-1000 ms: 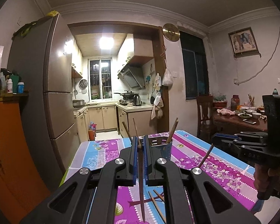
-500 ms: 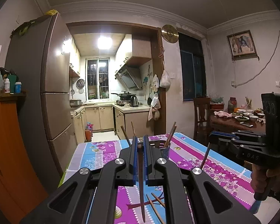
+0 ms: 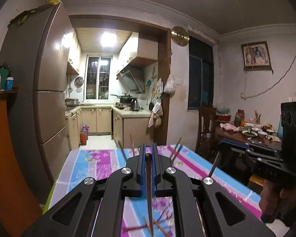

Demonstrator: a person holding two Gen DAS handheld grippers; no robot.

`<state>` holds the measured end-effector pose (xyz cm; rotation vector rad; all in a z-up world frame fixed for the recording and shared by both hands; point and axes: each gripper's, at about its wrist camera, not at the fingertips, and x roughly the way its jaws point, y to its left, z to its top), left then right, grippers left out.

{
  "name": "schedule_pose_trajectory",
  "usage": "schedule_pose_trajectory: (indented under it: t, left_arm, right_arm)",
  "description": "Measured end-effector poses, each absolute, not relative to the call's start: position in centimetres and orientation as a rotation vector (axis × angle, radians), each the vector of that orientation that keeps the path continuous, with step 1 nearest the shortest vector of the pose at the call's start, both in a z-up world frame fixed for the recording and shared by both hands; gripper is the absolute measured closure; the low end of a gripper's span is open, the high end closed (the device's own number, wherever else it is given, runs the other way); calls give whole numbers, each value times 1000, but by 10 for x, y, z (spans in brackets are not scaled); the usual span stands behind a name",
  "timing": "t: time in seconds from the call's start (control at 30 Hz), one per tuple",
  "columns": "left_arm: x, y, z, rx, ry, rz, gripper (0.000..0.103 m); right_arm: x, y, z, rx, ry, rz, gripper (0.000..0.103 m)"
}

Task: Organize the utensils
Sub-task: 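Lift both chopsticks and carry them down into the blue holder, then lower both chopsticks into the holder and open both tools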

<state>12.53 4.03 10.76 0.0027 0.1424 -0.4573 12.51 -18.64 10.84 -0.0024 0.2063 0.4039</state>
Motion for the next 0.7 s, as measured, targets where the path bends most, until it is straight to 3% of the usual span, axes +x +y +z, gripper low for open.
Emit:
schedule_pose_trajectory:
  t: [0.4, 0.7]
  left_arm:
    - [218, -11, 188, 20, -45, -394, 96]
    - [286, -27, 158, 8, 26, -390, 96]
  right_arm:
    - [189, -194, 192, 35, 18, 317, 98]
    - [266, -207, 181, 93, 16, 232, 98]
